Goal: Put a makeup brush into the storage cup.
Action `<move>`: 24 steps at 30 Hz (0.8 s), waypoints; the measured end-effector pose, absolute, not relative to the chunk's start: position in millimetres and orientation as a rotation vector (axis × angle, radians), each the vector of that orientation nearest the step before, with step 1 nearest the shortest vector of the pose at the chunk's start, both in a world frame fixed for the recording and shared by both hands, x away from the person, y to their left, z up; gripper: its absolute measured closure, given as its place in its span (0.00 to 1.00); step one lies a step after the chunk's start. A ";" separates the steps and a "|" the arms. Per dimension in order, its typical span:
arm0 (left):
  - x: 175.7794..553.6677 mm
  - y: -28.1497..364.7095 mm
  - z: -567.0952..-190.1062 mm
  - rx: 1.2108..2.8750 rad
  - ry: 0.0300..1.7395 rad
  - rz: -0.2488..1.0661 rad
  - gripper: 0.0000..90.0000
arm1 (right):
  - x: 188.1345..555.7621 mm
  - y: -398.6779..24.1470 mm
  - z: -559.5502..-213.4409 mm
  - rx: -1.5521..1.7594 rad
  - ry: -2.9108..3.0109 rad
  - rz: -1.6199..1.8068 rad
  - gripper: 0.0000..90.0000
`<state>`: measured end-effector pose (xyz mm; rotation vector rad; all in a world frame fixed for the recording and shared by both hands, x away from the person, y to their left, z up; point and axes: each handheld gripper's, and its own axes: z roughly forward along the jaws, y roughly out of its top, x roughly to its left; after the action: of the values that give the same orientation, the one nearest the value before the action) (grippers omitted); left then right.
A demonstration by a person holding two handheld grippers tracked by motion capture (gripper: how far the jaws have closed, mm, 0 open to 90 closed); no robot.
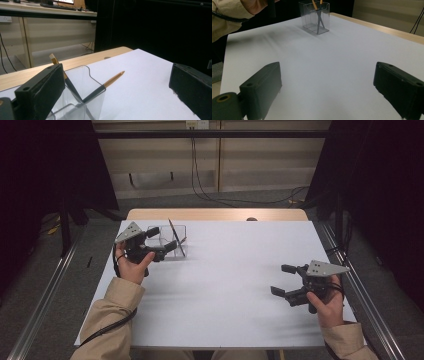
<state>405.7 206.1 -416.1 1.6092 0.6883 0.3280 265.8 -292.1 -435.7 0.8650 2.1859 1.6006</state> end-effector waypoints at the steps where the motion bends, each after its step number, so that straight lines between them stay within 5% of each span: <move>1: 404.5 206.7 -416.8 1.614 0.685 0.326 0.00 | 265.7 -292.1 -435.6 0.865 2.185 1.598 0.09; 24: 377.6 214.7 -420.0 1.647 0.605 0.315 0.00 | 264.9 -292.0 -435.3 0.865 2.183 1.604 0.09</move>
<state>377.6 214.7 -420.0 1.6465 0.6049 0.3150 264.9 -292.0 -435.3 0.8646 2.1825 1.6040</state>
